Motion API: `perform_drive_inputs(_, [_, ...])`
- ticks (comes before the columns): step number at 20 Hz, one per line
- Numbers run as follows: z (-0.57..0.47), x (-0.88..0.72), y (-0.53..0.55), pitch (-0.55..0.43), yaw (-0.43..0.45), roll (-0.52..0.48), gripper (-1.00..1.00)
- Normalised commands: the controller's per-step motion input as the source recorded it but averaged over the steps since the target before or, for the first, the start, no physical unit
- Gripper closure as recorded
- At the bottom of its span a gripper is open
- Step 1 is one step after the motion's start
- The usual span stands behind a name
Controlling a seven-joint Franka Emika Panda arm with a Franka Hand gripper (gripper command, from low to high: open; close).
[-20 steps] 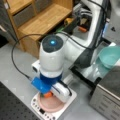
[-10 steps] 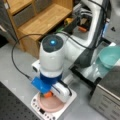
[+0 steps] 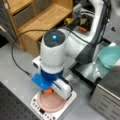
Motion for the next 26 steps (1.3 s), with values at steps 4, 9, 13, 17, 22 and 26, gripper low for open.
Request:
perform_drive_inputs(4, [0.17, -0.19, -0.03, 0.048, 0.067, -0.011, 1.00])
perform_drive_inputs(9, [0.23, -0.16, 0.01, 0.066, 0.032, 0.017, 1.00])
perform_drive_inputs(13, [0.26, -0.17, 0.04, 0.089, 0.012, 0.042, 1.00])
perform_drive_inputs(17, [0.20, -0.13, 0.02, 0.096, -0.005, 0.059, 1.00])
perform_drive_inputs(22, [0.14, -0.08, -0.03, 0.094, -0.020, 0.079, 1.00])
perform_drive_inputs(26, [0.16, -0.03, -0.08, 0.084, 0.020, 0.080, 1.00])
